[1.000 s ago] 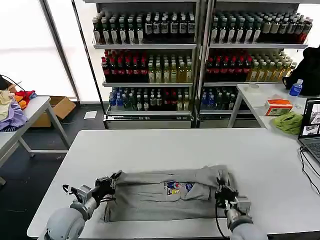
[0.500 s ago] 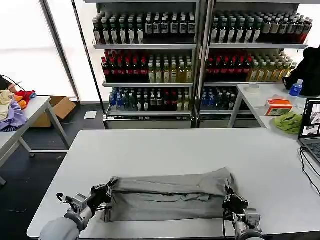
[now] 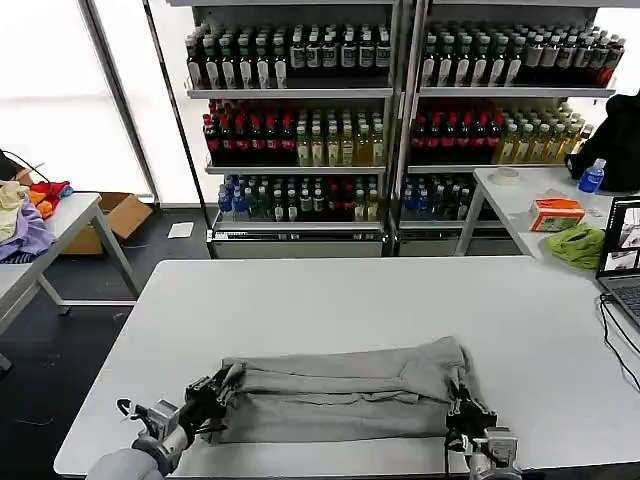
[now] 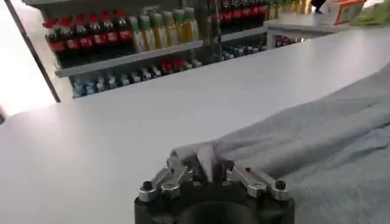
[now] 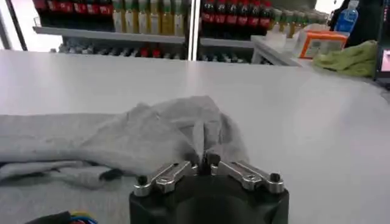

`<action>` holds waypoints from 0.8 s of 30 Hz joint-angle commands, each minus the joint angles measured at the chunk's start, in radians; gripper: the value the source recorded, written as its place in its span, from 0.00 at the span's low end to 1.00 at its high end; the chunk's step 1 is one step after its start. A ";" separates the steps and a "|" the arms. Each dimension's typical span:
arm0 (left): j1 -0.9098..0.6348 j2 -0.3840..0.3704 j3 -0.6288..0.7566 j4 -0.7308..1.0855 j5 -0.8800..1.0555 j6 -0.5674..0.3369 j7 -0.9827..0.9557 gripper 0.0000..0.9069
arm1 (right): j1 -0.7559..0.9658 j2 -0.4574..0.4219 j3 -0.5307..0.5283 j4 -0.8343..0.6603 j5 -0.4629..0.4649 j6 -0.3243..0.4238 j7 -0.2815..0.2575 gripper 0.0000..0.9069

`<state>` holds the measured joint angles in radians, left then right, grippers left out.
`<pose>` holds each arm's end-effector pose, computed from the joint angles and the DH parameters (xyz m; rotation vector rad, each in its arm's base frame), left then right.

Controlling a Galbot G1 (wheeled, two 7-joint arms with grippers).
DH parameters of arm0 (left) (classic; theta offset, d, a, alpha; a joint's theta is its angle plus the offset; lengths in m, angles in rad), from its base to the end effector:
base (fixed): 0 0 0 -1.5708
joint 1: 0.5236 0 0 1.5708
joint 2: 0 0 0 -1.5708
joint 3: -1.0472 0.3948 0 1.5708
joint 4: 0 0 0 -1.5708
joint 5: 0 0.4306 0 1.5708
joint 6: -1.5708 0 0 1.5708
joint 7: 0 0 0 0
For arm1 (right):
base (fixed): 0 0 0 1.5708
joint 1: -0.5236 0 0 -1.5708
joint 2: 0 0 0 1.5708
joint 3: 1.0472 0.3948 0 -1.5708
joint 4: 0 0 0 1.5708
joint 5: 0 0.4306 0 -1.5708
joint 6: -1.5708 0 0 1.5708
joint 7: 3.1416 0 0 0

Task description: Fold and organize the clothes.

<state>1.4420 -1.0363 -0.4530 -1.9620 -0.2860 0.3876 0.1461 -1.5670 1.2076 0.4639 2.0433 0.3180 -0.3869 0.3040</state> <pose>0.2847 0.0933 -0.3491 -0.4949 -2.6235 -0.2700 0.2358 -0.0492 -0.3585 -0.1133 -2.6680 0.1198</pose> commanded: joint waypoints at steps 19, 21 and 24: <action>0.045 -0.225 -0.089 -0.092 -0.079 0.103 -0.156 1.00 | 0.027 0.003 0.118 0.241 0.116 -0.027 0.035 1.00; 0.047 -0.233 -0.088 -0.086 -0.090 0.110 -0.158 1.00 | 0.027 0.001 0.118 0.238 0.118 -0.026 0.036 1.00; 0.050 -0.249 -0.080 -0.076 -0.091 0.118 -0.157 1.00 | 0.026 -0.005 0.121 0.234 0.124 -0.025 0.038 1.00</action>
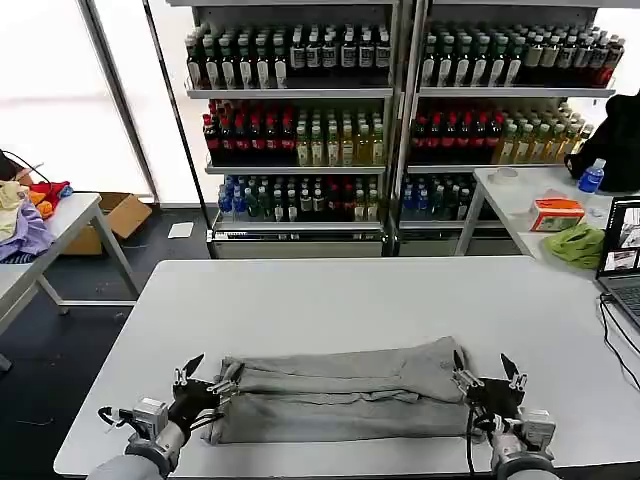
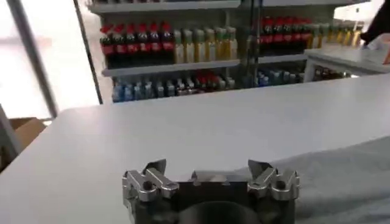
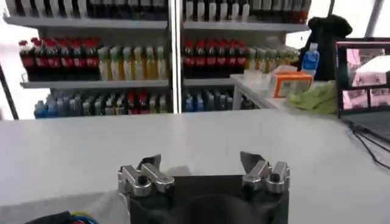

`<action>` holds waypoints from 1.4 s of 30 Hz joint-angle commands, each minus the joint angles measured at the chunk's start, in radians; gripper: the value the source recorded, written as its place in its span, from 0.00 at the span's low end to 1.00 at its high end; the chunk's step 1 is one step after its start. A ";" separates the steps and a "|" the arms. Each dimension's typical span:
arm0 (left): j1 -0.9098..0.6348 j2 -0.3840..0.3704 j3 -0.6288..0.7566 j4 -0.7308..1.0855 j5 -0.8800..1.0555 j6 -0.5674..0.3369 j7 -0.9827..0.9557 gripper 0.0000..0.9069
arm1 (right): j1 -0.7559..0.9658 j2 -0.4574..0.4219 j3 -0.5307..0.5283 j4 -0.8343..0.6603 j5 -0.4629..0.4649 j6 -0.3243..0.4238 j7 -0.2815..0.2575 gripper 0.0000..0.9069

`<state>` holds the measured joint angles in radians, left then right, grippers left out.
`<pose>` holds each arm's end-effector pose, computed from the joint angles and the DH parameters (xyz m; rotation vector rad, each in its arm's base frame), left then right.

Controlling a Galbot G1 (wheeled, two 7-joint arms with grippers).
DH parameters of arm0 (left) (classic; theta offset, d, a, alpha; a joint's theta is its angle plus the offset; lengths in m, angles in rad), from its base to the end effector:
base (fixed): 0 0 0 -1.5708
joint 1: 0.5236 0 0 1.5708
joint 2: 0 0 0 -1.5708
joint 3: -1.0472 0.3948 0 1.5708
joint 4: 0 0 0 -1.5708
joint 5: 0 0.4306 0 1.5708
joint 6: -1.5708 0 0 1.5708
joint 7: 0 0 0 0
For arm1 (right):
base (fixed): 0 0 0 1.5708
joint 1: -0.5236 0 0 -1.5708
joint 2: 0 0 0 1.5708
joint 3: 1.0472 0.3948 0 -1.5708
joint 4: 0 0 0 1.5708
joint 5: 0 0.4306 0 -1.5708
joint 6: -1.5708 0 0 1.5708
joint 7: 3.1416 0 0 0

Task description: Fold and organize the clothes.

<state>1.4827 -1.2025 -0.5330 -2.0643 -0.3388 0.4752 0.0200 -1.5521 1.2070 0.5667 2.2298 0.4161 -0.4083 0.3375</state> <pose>0.2692 0.0720 -0.3202 -0.2481 -2.6876 -0.0411 0.2409 -0.0604 -0.2672 -0.1835 -2.8480 0.0038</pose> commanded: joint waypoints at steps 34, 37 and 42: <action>0.044 -0.101 -0.001 0.060 0.023 -0.024 0.013 0.00 | 0.027 -0.005 0.011 0.039 0.049 -0.010 0.020 1.00; 0.036 -0.094 -0.039 0.058 -0.004 -0.022 0.015 0.00 | 0.028 -0.007 0.012 0.040 0.050 -0.010 0.020 1.00; 0.052 0.028 -0.224 0.011 -0.114 -0.010 0.032 0.00 | 0.035 -0.014 0.015 0.041 0.054 -0.011 0.021 1.00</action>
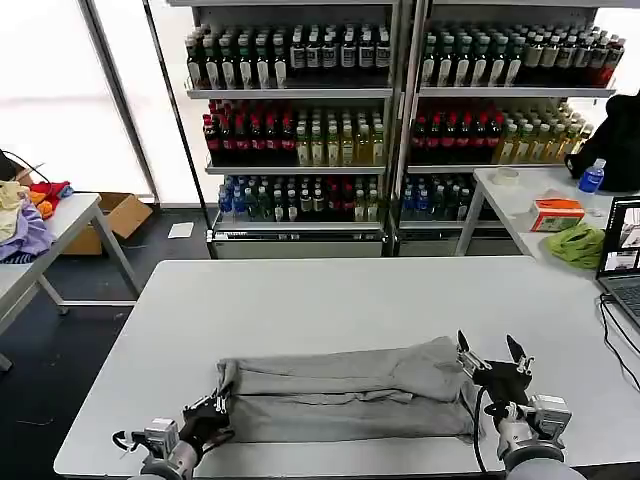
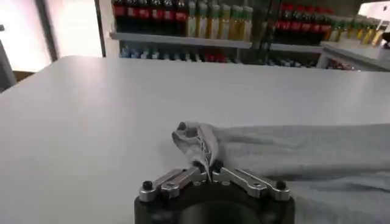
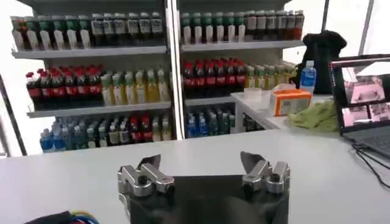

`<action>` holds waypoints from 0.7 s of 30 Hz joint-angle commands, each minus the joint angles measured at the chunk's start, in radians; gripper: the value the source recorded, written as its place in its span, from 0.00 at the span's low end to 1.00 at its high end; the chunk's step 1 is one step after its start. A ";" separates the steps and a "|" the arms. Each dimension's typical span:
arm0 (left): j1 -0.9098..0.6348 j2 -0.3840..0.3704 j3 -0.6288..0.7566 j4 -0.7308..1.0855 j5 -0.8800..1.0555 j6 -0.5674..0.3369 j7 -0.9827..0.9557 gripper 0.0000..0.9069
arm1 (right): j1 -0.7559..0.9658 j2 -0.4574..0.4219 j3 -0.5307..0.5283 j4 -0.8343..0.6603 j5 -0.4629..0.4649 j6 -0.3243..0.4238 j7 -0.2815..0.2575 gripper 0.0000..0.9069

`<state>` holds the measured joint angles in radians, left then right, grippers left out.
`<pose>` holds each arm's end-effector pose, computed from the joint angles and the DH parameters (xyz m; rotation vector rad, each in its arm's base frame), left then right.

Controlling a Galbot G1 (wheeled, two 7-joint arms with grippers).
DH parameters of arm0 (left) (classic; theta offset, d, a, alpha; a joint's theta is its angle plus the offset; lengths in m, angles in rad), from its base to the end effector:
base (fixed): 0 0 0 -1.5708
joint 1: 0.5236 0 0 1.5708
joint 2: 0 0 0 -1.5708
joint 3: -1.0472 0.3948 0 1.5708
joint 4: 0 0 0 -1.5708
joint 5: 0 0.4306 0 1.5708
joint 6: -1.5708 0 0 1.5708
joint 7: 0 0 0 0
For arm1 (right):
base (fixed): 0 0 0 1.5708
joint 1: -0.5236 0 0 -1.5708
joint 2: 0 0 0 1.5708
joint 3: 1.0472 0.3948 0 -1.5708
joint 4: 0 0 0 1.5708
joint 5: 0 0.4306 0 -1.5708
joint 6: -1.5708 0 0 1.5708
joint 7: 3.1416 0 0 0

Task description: Fold and organize the clothes.

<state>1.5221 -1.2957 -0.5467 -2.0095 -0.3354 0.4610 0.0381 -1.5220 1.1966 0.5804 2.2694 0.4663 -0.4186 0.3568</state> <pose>0.2545 0.0662 -0.3574 -0.1982 -2.6247 0.0873 0.2458 -0.0605 -0.2420 -0.1831 -2.8974 -0.0466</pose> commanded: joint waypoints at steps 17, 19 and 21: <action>0.174 0.517 -0.685 0.091 -0.308 0.008 0.068 0.00 | 0.050 0.000 -0.024 -0.017 0.027 -0.004 0.006 1.00; 0.155 0.473 -0.616 0.056 -0.262 0.001 0.069 0.00 | 0.043 -0.004 -0.015 -0.015 0.031 -0.003 0.007 1.00; 0.134 0.428 -0.539 0.024 -0.222 -0.003 0.065 0.00 | 0.034 -0.008 -0.007 -0.012 0.032 -0.002 0.008 1.00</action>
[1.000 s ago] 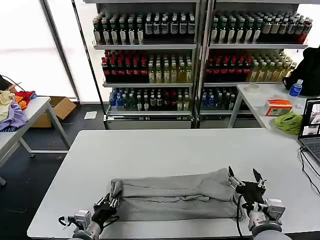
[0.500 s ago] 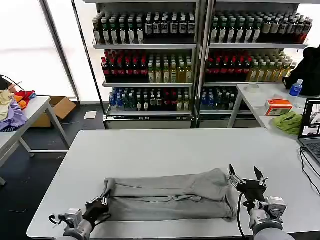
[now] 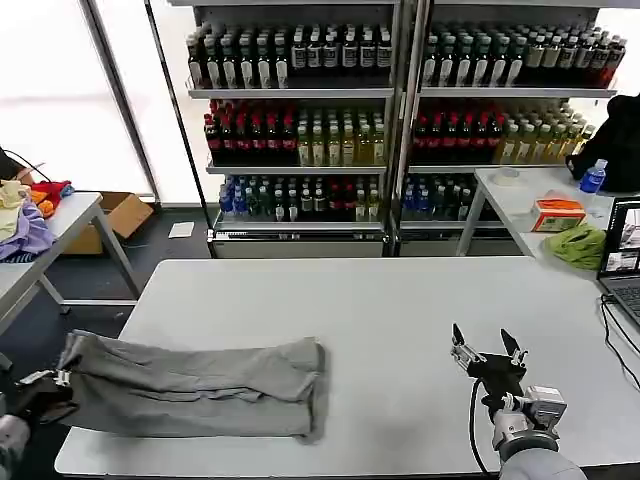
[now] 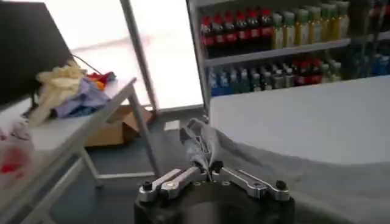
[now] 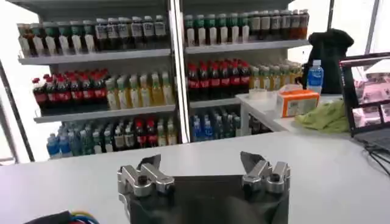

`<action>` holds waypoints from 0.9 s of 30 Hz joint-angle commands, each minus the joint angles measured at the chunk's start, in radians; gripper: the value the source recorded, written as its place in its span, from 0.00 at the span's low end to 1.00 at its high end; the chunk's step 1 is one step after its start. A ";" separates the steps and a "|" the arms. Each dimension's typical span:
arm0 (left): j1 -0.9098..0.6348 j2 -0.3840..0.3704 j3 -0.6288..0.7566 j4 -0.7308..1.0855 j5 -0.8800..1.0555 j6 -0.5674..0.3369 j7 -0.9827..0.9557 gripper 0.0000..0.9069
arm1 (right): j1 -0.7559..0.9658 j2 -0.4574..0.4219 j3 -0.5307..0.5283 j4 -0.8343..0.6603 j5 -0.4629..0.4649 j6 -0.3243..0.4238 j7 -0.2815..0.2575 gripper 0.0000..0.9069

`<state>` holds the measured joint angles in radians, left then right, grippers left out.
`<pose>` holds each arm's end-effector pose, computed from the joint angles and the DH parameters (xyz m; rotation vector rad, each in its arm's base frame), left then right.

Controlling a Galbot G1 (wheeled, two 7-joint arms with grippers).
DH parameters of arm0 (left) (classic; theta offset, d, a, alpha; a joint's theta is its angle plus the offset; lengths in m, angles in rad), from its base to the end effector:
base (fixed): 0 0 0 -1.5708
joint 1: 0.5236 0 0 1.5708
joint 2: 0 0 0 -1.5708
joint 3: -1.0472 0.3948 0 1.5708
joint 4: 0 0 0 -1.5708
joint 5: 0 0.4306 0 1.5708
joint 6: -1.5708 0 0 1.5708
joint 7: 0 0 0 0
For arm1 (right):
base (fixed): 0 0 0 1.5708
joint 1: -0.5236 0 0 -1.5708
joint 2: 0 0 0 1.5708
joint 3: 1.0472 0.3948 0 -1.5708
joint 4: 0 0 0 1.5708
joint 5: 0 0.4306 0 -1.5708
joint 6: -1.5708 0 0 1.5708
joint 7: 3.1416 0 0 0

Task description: Fold and organize the clothes.

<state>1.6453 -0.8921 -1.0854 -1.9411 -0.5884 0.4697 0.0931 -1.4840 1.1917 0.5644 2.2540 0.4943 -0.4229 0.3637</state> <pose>0.2516 0.3165 -0.2341 0.1758 -2.6768 -0.2502 0.2561 -0.0582 -0.2401 -0.1649 -2.9037 -0.0814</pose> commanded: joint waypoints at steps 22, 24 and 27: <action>-0.108 -0.262 0.590 -0.196 0.212 0.051 -0.071 0.00 | -0.118 0.029 0.038 0.056 -0.041 0.018 0.003 1.00; -0.110 -0.264 0.611 -0.210 0.217 0.051 -0.071 0.00 | -0.122 0.033 0.039 0.059 -0.045 0.018 0.003 1.00; -0.110 -0.267 0.637 -0.231 0.223 0.049 -0.072 0.00 | -0.128 0.041 0.040 0.061 -0.052 0.019 0.003 1.00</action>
<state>1.5531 -1.1121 -0.6202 -2.1084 -0.4011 0.5055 0.0331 -1.5918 1.2271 0.6008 2.3090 0.4503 -0.4049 0.3666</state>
